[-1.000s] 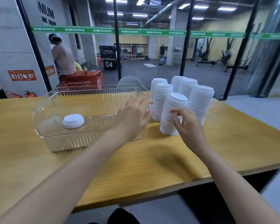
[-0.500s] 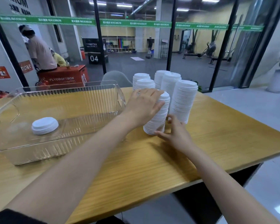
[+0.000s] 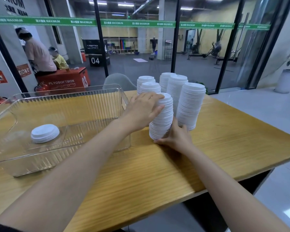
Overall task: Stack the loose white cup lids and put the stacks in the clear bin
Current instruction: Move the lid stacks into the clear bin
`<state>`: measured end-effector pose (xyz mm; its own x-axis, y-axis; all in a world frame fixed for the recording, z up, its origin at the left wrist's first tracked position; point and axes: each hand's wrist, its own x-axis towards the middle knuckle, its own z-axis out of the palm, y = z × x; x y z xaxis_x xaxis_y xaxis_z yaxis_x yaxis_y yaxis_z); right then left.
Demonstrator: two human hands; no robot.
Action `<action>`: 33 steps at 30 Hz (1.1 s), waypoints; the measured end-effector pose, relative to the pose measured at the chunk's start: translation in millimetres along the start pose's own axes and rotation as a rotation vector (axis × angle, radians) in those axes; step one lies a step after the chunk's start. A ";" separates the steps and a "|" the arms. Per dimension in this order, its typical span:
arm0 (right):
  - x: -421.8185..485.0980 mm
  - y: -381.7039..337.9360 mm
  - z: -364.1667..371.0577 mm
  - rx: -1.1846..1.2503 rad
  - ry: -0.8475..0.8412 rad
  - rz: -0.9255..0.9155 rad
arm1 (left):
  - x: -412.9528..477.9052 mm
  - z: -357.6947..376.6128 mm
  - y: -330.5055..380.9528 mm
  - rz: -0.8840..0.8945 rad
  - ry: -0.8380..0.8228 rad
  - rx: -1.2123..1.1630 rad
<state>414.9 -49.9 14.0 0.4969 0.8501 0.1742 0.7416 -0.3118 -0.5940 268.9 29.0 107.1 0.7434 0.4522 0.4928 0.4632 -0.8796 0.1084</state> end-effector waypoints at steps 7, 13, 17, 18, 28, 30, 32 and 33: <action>2.1 -3.2 1.1 0.009 0.000 -0.029 | -3.4 1.7 -6.6 0.005 -0.007 -0.068; -16.9 -11.1 -0.9 0.027 0.080 -0.104 | -15.3 -2.8 -6.1 0.035 0.041 -0.096; -32.4 -25.2 -9.4 0.146 0.125 -0.156 | -22.0 -16.2 0.4 0.060 0.107 -0.113; -35.9 -29.8 -12.6 0.155 0.134 -0.163 | -23.3 -21.9 2.4 0.067 0.124 -0.110; -62.3 -86.5 -48.9 0.101 0.238 -0.295 | -42.9 -97.1 9.4 0.137 0.302 -0.071; -65.5 -101.1 -52.0 0.078 0.251 -0.333 | -48.6 -112.2 6.2 0.132 0.333 -0.050; -65.6 -117.1 -53.2 0.070 0.247 -0.362 | -54.2 -127.8 0.5 0.125 0.360 -0.026; -64.7 -125.7 -52.1 0.071 0.244 -0.376 | -57.0 -135.3 -3.8 0.120 0.373 -0.015</action>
<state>313.0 -87.8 118.3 0.2973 0.7710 0.5632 0.8623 0.0364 -0.5051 159.5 -13.4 195.4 0.5642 0.2636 0.7824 0.3745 -0.9263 0.0420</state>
